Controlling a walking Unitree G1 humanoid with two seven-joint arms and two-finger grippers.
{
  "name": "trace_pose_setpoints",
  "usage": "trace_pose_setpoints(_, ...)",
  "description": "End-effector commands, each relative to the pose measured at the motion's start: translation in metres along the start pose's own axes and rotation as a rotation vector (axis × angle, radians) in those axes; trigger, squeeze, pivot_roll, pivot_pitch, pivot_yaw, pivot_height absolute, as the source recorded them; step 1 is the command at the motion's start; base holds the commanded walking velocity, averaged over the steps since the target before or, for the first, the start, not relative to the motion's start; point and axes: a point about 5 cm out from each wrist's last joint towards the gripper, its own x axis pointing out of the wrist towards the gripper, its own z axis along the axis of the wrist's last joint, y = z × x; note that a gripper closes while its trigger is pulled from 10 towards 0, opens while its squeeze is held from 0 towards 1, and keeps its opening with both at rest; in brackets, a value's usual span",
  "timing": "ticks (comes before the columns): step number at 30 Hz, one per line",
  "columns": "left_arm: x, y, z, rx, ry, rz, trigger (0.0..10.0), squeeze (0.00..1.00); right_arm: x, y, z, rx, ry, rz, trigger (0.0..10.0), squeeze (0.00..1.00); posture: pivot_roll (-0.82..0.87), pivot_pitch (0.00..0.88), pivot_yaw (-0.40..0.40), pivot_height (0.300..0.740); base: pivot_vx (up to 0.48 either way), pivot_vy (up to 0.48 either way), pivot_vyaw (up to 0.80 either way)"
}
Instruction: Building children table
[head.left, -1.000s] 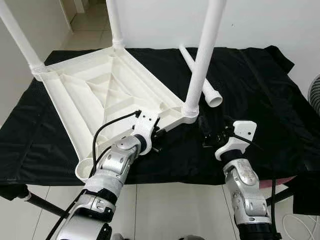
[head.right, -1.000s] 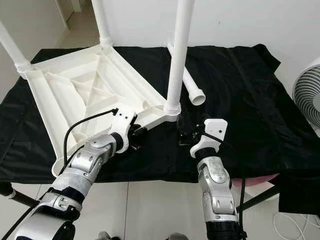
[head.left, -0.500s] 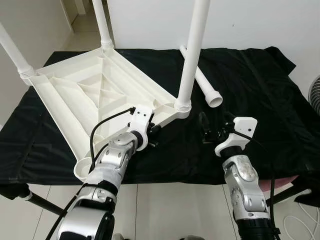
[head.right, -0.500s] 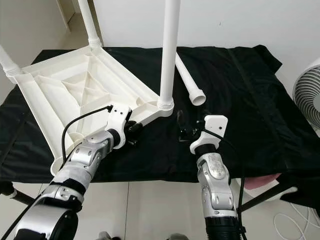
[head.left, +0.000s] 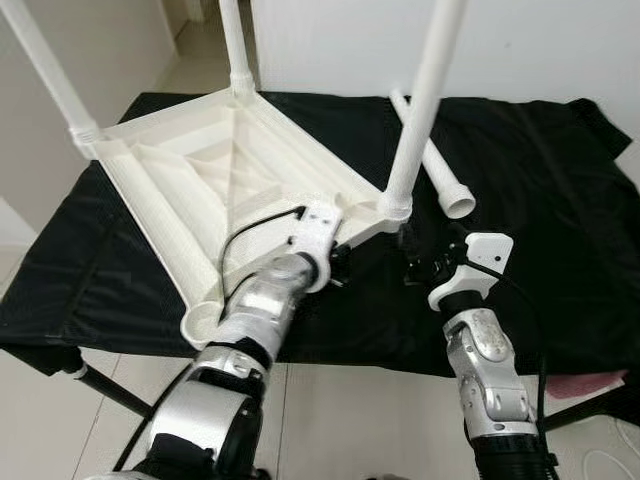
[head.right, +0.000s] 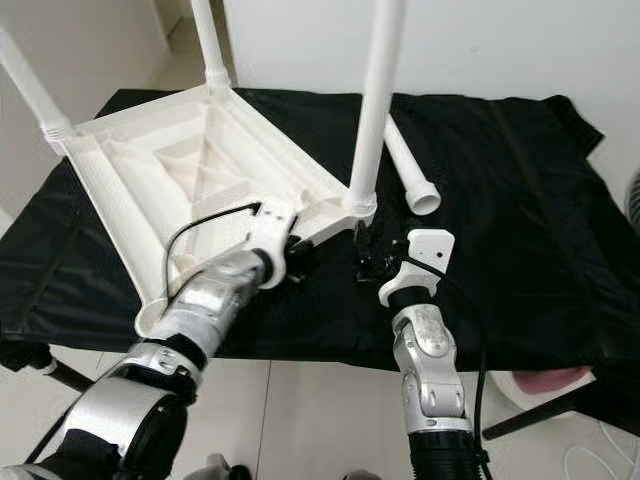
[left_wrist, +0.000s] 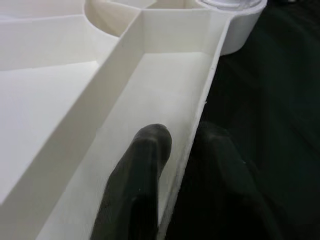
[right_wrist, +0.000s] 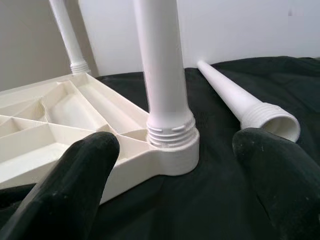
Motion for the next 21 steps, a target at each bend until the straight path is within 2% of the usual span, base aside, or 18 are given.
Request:
trace_pose_setpoints(1, 0.006, -0.014, 0.016, -0.003, -0.072, 0.102, 10.0, 1.00, -0.003, -0.001, 0.000, -0.009, -0.004, -0.014, 10.0, 0.00, -0.18, 0.047, 0.087, 0.740, 0.000, 0.000, 0.00)
trace_pose_setpoints(7, 0.006, -0.026, 0.021, 0.008, -0.115, -0.004, 10.0, 1.00, -0.004, -0.001, -0.001, -0.008, -0.006, -0.019, 10.0, 0.00, -0.18, 0.051, 0.089, 0.740, 0.000, 0.000, 0.00)
trace_pose_setpoints(8, 0.004, -0.032, 0.025, 0.049, -0.152, -0.060, 10.0, 1.00, -0.004, -0.001, -0.001, -0.007, -0.006, -0.020, 10.0, 0.00, -0.17, 0.052, 0.090, 0.740, 0.000, 0.000, 0.00)
trace_pose_setpoints(9, 0.000, -0.037, 0.028, 0.069, -0.189, -0.120, 10.0, 0.00, -0.004, 0.000, -0.002, -0.005, -0.004, -0.020, 10.0, 0.00, -0.17, 0.056, 0.091, 0.740, 0.000, 0.000, 0.00)
trace_pose_setpoints(11, -0.008, -0.043, 0.031, 0.104, -0.246, -0.204, 10.0, 0.00, -0.005, 0.001, -0.002, -0.003, -0.002, -0.020, 10.0, 0.00, -0.16, 0.055, 0.091, 0.740, 0.000, 0.000, 0.00)
trace_pose_setpoints(16, -0.023, -0.043, 0.030, 0.155, -0.299, -0.286, 10.0, 0.00, -0.004, 0.002, -0.003, 0.001, -0.001, -0.019, 10.0, 0.00, -0.15, 0.059, 0.090, 0.740, 0.000, 0.000, 0.00)
trace_pose_setpoints(18, -0.041, -0.034, 0.024, 0.184, -0.311, -0.331, 10.0, 0.00, -0.003, 0.003, -0.004, 0.006, 0.001, -0.015, 10.0, 0.00, -0.14, 0.060, 0.087, 0.740, 0.000, 0.000, 0.00)
trace_pose_setpoints(21, -0.041, -0.034, 0.024, 0.184, -0.311, -0.331, 10.0, 0.00, -0.003, 0.003, -0.004, 0.006, 0.001, -0.015, 10.0, 0.00, -0.14, 0.060, 0.087, 0.740, 0.000, 0.000, 0.00)
